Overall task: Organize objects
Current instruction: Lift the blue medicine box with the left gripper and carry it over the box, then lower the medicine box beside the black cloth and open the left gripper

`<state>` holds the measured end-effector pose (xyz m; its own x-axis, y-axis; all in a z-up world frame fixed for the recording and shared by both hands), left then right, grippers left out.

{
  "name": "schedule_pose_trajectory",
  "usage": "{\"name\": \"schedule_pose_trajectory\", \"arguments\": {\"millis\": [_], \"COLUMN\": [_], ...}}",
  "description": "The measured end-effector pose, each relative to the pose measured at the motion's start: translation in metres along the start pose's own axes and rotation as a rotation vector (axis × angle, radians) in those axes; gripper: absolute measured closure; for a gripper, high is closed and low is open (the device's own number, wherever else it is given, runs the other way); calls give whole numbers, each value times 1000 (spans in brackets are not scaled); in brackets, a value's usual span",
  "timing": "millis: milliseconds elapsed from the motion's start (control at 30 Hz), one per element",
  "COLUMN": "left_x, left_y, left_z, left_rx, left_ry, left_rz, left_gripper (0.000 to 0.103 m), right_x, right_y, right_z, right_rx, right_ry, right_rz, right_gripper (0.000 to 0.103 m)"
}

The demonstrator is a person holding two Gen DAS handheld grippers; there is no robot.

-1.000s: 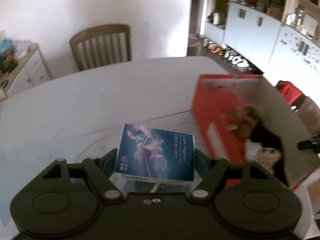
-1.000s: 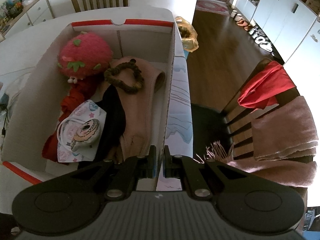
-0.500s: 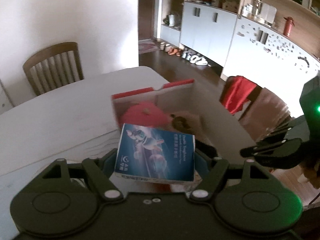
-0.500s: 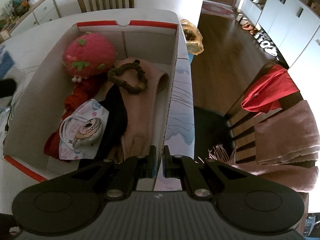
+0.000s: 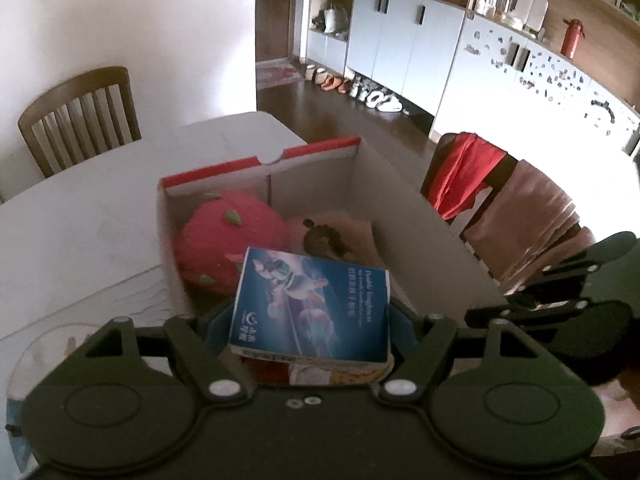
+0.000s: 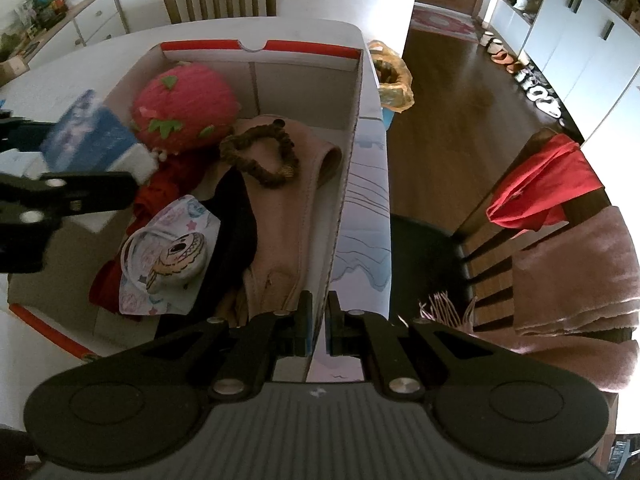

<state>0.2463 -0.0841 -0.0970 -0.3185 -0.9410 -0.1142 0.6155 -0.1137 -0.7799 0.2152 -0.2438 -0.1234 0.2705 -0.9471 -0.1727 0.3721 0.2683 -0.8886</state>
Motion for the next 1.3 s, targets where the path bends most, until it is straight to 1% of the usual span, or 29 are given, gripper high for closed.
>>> {"name": "schedule_pose_trajectory", "arguments": {"millis": [267,433,667,967,1167,1233,1300], "left_x": [21,26,34,37,35,33,31], "left_y": [29,46,58,62,58,55,51], "left_z": [-4,-8,-12,-14,-15,-15,-15], "left_rx": [-63,-111,-151,-159,-146,-137,-125], "left_ry": [54,63,84,96,91,85,79], "left_rz": [2,-1,-9,-6,5,4,8], "left_gripper": [27,27,29,29,28,25,20], "right_x": [3,5,6,7,7,7,6], "right_y": [0,0,0,0,0,0,0], "right_z": [0,0,0,0,0,0,0], "right_rx": [2,3,3,4,4,4,4], "right_ry": [-2,-1,-4,-6,-6,-3,-1], "right_rz": [12,20,27,30,29,30,29], "right_gripper": [98,97,97,97,97,97,97]}}
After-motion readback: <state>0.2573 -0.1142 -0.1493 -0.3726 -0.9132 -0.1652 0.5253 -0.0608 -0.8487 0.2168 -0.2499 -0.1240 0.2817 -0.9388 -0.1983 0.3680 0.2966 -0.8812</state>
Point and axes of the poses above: each gripper's, at about its wrist camera, not at the fingertips, and y roughly the way its jaws point, x to its right, z to its top, the point moved 4 cm from there along y, roughly the way its jaws point, and after that the axes turned 12 degrees about z, right-handed, at the moved point
